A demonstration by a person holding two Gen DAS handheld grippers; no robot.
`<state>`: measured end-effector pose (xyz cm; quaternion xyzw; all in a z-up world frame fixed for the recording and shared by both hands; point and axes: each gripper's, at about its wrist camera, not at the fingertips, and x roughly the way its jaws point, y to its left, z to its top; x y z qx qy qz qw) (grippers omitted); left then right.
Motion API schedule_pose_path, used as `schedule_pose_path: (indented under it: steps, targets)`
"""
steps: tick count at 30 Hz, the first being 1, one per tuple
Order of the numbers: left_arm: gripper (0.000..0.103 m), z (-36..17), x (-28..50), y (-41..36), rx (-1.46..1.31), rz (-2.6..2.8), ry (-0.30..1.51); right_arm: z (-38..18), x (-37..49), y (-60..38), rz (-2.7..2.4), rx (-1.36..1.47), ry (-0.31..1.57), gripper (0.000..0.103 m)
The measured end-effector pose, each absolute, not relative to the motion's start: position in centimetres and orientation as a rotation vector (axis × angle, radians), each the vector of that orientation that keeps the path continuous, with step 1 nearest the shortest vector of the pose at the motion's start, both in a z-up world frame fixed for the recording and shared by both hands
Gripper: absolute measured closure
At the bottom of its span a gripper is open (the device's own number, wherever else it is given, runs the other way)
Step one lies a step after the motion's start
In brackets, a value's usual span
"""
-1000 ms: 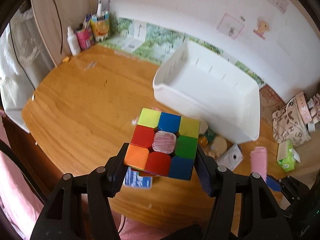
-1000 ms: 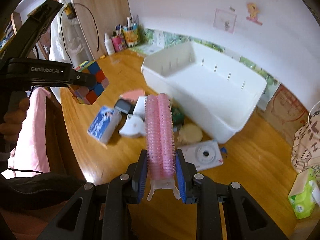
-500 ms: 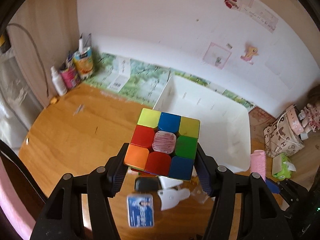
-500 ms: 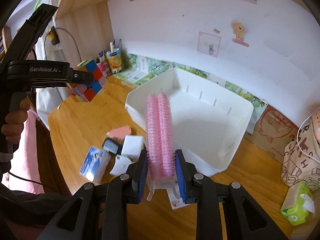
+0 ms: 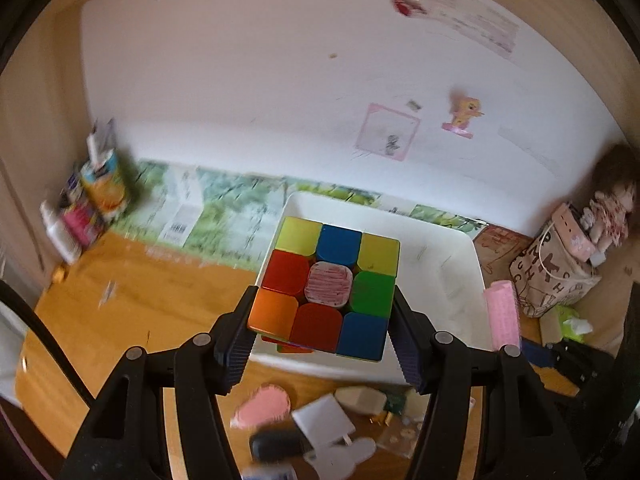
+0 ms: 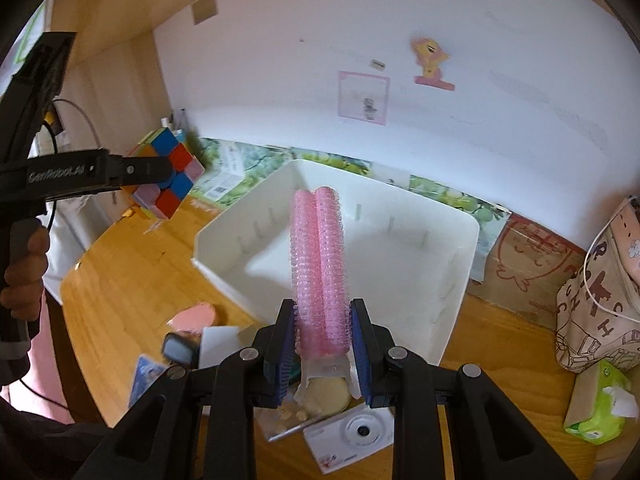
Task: Organize rigid objects
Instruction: 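Carry the cube and the curlers over the white bin with both grippers, then open both grippers to drop the cube and the curlers into the bin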
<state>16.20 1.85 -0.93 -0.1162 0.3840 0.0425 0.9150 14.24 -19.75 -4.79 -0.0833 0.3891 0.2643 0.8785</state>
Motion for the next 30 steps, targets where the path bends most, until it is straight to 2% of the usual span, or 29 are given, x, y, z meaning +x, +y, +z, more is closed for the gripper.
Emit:
schedule_pose_path:
  steps: [9,25,28,30]
  targets:
    - [0.038,-2.8,19.7,0.4,-0.204,-0.018,0.755,-7.6,17.5,-19.9,0.500,-0.148,0.849,0.076]
    - [0.038,-8.0,24.7,-1.9,-0.187,-0.059,0.910,-11.9,21.3,-19.7,0.469,-0.116,0.957,0.075]
    - [0.026,-7.8,24.8,-2.0,-0.185,-0.056,0.908,-12.1,21.6,-19.9,0.462,-0.081,0.975,0.074]
    - [0.023,-7.7,24.7,-1.8,-0.190,-0.052,0.902,-12.3,21.7,-20.0,0.453,-0.070,0.984,0.074]
